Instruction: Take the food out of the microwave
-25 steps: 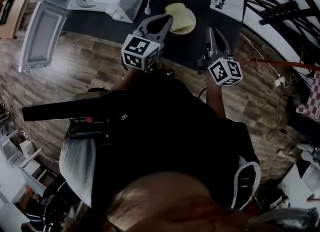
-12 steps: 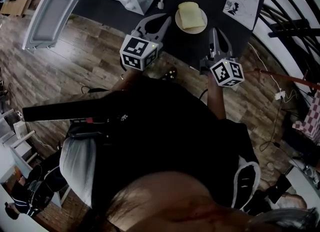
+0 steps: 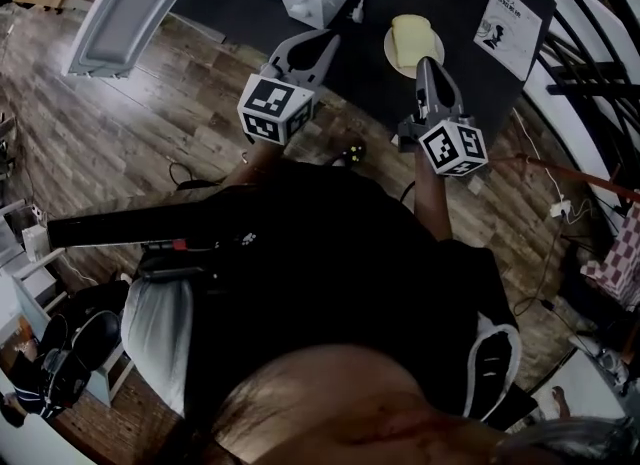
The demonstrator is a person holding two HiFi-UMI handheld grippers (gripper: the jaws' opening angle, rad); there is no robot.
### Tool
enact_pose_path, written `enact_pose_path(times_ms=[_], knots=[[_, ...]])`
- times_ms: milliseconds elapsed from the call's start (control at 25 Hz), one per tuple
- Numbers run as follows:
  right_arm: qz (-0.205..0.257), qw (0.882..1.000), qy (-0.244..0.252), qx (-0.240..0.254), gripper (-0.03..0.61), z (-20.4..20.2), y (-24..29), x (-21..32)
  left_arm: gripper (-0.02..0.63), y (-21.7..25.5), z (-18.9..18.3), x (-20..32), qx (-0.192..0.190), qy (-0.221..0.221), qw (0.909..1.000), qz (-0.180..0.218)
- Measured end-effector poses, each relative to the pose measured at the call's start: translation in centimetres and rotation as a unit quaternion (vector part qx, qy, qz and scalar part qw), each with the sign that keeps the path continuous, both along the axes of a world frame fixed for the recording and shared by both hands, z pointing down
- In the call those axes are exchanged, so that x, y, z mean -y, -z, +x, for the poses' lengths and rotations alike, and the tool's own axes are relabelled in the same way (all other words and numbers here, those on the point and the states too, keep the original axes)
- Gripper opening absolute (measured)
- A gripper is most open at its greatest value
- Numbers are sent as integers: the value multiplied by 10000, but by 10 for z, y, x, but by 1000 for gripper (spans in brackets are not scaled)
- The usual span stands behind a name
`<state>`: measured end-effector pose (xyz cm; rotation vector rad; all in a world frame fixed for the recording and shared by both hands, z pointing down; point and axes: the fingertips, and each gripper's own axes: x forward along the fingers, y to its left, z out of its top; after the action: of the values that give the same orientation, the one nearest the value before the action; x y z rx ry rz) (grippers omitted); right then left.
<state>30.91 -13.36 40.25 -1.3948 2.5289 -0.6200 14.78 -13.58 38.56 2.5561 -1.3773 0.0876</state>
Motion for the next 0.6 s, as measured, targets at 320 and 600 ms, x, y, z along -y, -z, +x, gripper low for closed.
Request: enact_pose_path(times_ms=[320, 600], knots=[[8, 9995, 303, 12, 0, -70, 3, -2, 8, 0, -69, -7, -12, 284, 9996, -61], [50, 9987, 513, 3, 0, -135, 6, -11, 8, 0, -131, -23, 42, 454, 9990, -41]])
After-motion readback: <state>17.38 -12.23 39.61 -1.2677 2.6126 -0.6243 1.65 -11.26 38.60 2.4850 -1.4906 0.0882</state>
